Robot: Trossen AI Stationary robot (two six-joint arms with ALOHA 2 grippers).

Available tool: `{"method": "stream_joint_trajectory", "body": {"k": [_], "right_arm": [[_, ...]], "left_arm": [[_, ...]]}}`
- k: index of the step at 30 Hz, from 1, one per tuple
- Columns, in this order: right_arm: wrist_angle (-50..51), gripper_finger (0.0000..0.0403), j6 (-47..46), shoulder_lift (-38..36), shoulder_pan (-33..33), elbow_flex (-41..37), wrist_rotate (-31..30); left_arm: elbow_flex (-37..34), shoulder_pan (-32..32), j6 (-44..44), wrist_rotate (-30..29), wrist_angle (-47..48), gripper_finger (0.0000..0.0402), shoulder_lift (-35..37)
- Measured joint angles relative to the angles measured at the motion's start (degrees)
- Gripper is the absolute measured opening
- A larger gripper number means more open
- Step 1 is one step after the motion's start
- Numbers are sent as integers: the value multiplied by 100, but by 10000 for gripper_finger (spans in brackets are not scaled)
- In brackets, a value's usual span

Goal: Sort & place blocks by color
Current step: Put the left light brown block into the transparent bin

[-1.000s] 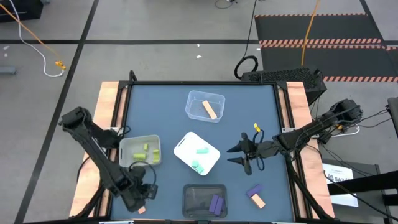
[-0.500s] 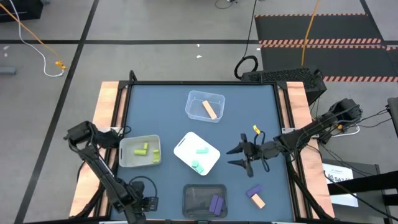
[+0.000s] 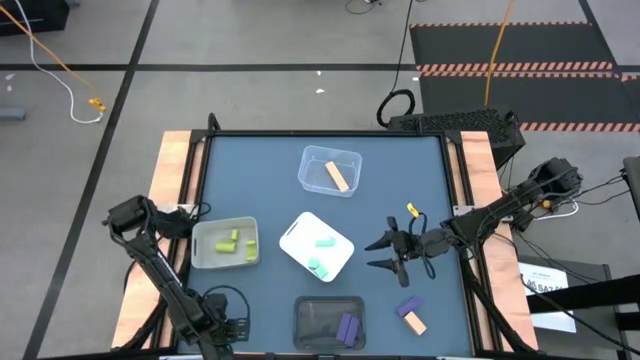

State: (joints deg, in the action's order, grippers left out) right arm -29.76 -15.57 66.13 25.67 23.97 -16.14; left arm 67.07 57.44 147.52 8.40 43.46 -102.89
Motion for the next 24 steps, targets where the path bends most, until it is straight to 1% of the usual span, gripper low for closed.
{"method": "stream_joint_trajectory", "body": {"k": [9, 19, 21, 24], "right_arm": [[0, 178, 0, 0, 0, 0, 0], [1, 178, 39, 0, 0, 0, 2], [0, 178, 35, 0, 0, 2, 2], [2, 178, 31, 0, 0, 2, 2]], "left_arm": [[0, -49, 7, 15, 140, 204, -22], [-7, -154, -75, 39, 194, 202, -420], [-7, -166, -145, 38, 181, 190, -442], [-7, -167, -266, -19, 175, 152, -442]]}}
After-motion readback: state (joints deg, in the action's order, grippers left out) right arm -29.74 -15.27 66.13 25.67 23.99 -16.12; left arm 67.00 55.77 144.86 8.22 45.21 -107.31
